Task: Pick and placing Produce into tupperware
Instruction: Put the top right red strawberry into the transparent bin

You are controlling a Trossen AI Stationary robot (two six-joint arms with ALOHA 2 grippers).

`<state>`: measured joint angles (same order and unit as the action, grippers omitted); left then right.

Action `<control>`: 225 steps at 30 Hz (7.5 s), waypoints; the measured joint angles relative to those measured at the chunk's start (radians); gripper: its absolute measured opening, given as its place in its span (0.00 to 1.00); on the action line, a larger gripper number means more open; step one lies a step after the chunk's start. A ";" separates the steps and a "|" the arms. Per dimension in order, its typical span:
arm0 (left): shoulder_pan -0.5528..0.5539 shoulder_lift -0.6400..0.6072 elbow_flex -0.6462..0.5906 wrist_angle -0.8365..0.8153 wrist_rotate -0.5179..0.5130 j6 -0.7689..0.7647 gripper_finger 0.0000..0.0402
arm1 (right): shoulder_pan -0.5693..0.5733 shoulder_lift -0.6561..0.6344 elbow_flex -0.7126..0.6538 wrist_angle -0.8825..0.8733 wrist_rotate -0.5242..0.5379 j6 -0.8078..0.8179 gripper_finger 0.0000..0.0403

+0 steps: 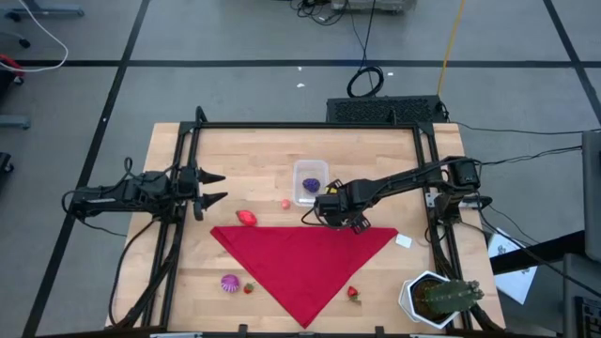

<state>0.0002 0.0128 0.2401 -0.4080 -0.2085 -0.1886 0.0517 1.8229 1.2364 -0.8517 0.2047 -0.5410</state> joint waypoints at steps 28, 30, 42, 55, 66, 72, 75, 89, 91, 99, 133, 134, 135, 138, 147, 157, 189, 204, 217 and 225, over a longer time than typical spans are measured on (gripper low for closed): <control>0.000 0.000 0.000 0.000 0.000 -0.004 0.67 | -0.002 0.000 -0.028 0.058 0.002 0.046 0.74; 0.000 0.000 0.000 0.000 0.000 -0.004 0.67 | -0.004 0.000 -0.028 0.057 0.002 0.033 0.74; 0.000 0.000 0.000 0.000 0.000 -0.003 0.67 | -0.004 0.000 -0.028 0.063 0.003 0.028 0.74; 0.000 0.000 0.000 0.000 0.000 -0.003 0.67 | -0.005 0.000 -0.028 0.068 -0.052 0.034 0.74; 0.000 0.000 0.000 0.000 -0.001 -0.015 0.67 | -0.007 0.000 -0.028 0.073 -0.078 0.030 0.74; 0.000 0.000 0.000 0.000 -0.001 -0.024 0.67 | -0.028 0.000 -0.038 0.082 -0.079 0.031 0.74; 0.000 0.000 0.000 0.001 -0.001 -0.024 0.67 | -0.046 0.001 -0.065 0.096 -0.079 0.031 0.74; 0.000 0.000 0.000 0.001 -0.002 -0.024 0.67 | -0.065 0.000 -0.093 0.144 -0.083 0.026 0.74; 0.000 0.000 0.000 0.001 -0.002 -0.024 0.67 | -0.065 0.000 -0.093 0.145 -0.083 0.028 0.74; 0.000 0.000 0.000 0.001 -0.002 -0.024 0.67 | -0.065 0.000 -0.093 0.152 -0.079 0.028 0.74; 0.000 0.000 0.000 0.001 -0.001 -0.026 0.67 | -0.064 0.000 -0.093 0.162 -0.075 0.032 0.74; 0.000 0.000 0.000 0.001 -0.001 -0.026 0.67 | -0.064 0.000 -0.093 0.164 -0.075 0.035 0.74; 0.000 0.000 0.000 0.001 -0.001 -0.026 0.67 | -0.064 0.000 -0.093 0.166 -0.075 0.042 0.74; 0.000 0.000 0.000 0.000 -0.001 -0.026 0.67 | -0.064 0.000 -0.093 0.169 -0.075 0.058 0.73; 0.000 0.000 0.000 0.000 -0.001 -0.025 0.67 | -0.064 0.001 -0.093 0.176 -0.077 0.062 0.63; 0.000 0.000 0.000 0.000 -0.001 -0.025 0.67 | -0.064 0.002 -0.093 0.192 -0.077 0.064 0.53; 0.000 0.000 0.000 0.000 0.000 -0.025 0.67 | -0.064 0.002 -0.093 0.186 -0.074 0.137 0.45; 0.000 0.000 0.000 0.000 0.000 -0.025 0.67 | -0.064 0.002 -0.093 0.186 -0.072 0.154 0.38; 0.000 0.000 0.000 0.000 0.000 -0.025 0.67 | -0.064 0.001 -0.093 0.186 -0.067 0.173 0.37; 0.000 0.000 0.000 0.000 0.000 -0.025 0.67 | -0.064 0.001 -0.093 0.186 -0.065 0.189 0.37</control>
<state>0.0004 0.0128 0.2400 -0.4076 -0.2089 -0.2134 -0.0128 1.8240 1.1435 -0.6655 0.1396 -0.3519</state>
